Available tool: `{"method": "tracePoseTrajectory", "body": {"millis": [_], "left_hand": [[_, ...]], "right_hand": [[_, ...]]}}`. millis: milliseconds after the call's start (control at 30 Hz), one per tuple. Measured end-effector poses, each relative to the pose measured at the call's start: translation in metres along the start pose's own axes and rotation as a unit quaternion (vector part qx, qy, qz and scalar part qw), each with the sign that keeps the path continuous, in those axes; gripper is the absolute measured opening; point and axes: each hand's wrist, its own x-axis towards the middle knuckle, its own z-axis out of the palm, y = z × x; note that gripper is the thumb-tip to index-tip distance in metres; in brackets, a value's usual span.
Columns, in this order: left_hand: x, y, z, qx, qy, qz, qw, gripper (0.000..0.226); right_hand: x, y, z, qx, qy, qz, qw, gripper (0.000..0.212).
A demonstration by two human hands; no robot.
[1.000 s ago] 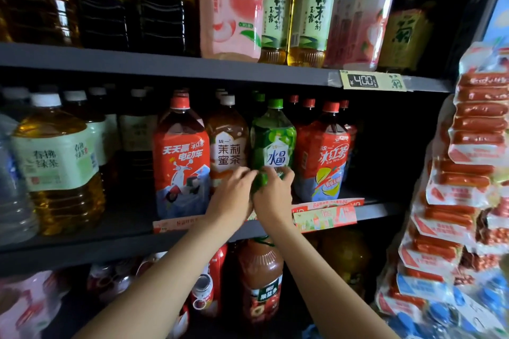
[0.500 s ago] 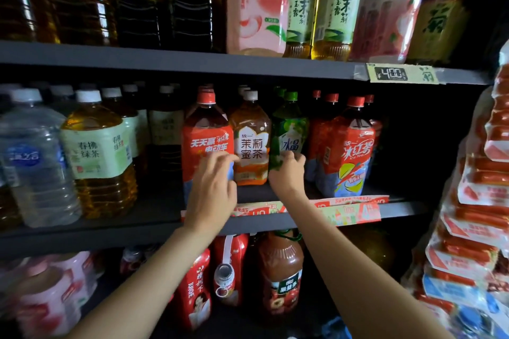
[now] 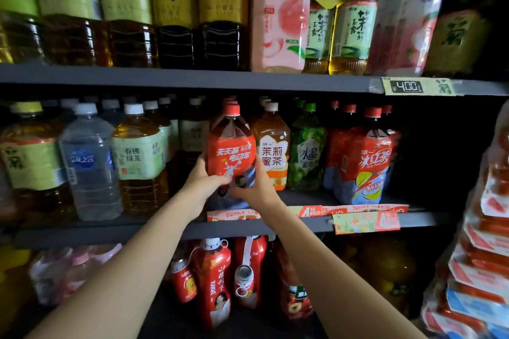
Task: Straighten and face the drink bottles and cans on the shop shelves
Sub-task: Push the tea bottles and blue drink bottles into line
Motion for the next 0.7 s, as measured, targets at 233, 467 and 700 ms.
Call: {"method": "tracePoseTrajectory", "body": {"millis": [233,467,700], "left_hand": [[-0.048,0.003,0.008,0.002,0.022,0.244,0.970,0.084],[-0.068,0.027,0.120,0.080,-0.096,0.318,0.940,0.087],[-0.081,0.063,0.227,0.073,-0.281,0.323,0.901,0.071]], "right_hand": [[-0.040,-0.012,-0.014,-0.055,0.097,-0.159,0.981,0.095],[-0.100,-0.013,-0.097,-0.115,0.383,-0.190,0.897,0.101],[-0.124,-0.009,-0.223,-0.121,0.479,-0.128,0.860,0.103]]}}
